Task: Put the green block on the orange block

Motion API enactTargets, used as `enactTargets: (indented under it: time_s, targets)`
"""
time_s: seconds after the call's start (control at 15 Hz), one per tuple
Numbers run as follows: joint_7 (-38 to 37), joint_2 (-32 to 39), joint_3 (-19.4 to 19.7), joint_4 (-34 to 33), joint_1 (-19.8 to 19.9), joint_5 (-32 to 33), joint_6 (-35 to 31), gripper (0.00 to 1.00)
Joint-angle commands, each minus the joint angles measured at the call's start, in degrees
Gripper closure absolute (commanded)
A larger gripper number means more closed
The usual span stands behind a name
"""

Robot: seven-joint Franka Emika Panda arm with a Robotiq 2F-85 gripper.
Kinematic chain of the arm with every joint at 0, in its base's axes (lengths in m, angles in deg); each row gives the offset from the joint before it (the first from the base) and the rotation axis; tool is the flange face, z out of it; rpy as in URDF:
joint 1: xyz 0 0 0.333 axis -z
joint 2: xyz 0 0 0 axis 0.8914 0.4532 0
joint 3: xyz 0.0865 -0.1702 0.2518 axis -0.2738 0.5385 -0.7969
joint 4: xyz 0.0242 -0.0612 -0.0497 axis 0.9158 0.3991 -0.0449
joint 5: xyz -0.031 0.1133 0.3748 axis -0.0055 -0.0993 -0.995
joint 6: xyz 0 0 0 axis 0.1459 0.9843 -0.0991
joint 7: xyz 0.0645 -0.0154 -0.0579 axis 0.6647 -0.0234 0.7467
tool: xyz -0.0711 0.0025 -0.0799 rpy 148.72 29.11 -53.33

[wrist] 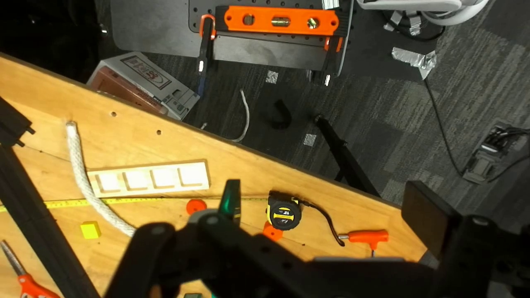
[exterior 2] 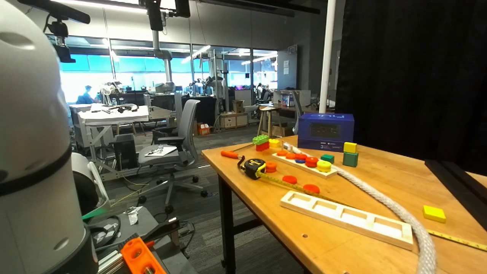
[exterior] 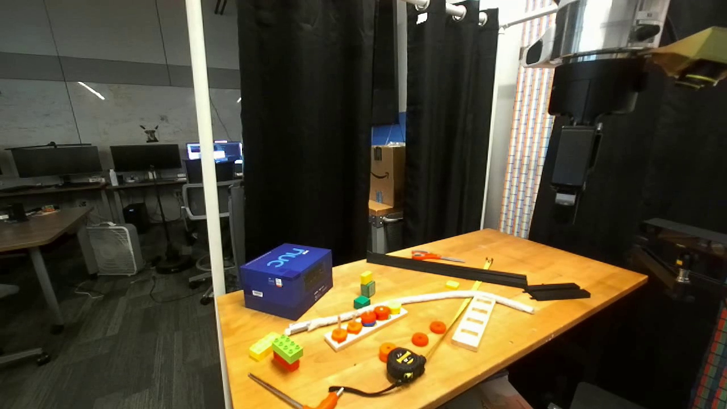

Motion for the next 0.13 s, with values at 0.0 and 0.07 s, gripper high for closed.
enactTargets:
  time_s: [0.0,0.07]
  targets:
    - [1.0,0.0,-0.8,-0.1,1.5,-0.7,0.1,0.00]
    - [1.0,0.0,-0.8,-0.1,1.5,-0.7,0.1,0.00]
